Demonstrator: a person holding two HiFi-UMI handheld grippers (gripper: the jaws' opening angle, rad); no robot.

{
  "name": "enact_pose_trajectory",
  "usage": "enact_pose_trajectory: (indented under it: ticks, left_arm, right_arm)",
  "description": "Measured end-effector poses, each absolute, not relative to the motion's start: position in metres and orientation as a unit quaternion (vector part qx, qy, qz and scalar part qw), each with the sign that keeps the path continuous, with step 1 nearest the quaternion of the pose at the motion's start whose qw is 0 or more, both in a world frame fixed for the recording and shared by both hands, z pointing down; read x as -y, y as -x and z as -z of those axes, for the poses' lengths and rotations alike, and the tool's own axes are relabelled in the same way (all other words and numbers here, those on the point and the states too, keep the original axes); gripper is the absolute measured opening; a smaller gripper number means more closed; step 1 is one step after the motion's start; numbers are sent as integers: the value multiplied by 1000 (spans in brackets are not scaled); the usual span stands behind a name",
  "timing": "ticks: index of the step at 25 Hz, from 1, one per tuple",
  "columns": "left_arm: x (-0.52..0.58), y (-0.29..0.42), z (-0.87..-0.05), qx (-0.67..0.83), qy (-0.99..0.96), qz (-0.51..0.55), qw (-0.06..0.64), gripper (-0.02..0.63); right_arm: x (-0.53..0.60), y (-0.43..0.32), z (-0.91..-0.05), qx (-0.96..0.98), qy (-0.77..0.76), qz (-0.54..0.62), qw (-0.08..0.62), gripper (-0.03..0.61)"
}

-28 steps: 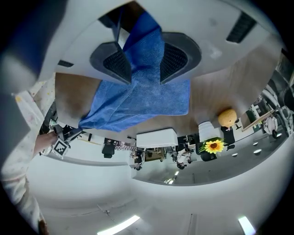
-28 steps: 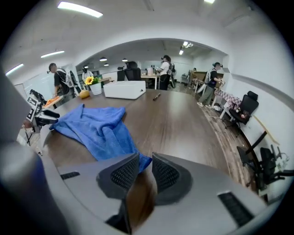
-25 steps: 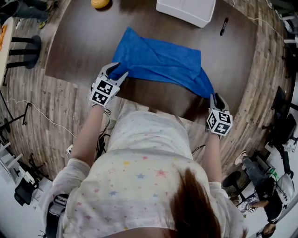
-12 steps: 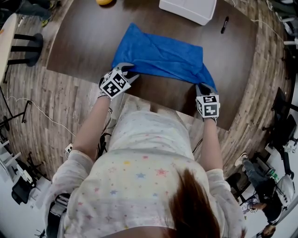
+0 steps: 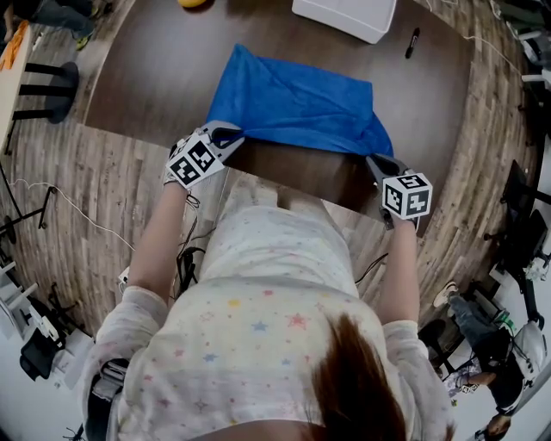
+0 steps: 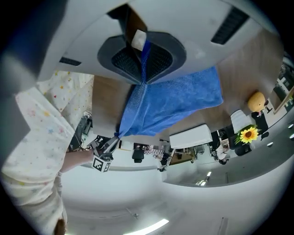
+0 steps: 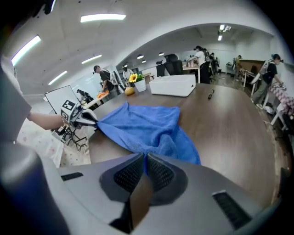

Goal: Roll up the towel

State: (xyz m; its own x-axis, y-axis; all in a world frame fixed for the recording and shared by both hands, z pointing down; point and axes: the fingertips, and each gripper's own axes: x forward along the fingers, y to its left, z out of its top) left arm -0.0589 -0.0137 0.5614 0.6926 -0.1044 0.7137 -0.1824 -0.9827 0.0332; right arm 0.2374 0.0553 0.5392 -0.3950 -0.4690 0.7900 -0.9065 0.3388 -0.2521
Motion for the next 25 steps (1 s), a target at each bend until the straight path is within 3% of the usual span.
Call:
enact_pose_trajectory:
  ticks: [5,7,11,16,25]
  left_arm:
    - [-23,73,-582,22,-901,-424,92,68]
    - [-26,76,-580,16,-902,-415,117,107]
    - [-16,80,-564,17,-908,-395,141,123]
    - [31,70,-535,70,-927,-350,111,124]
    - [118,42,-534,175,-926,-332,40,124]
  right_arm:
    - [-90,-228,-560,759,-397,-368,363,60]
    - [-80,-237,-552,758,-420,-371,335,83]
    - [-34,-269,-526,747,-487,-337,302,87]
    - [27,-300,-543,721,-530,-283,345,88]
    - [67,-283,-579,725,-508,-292,362,103]
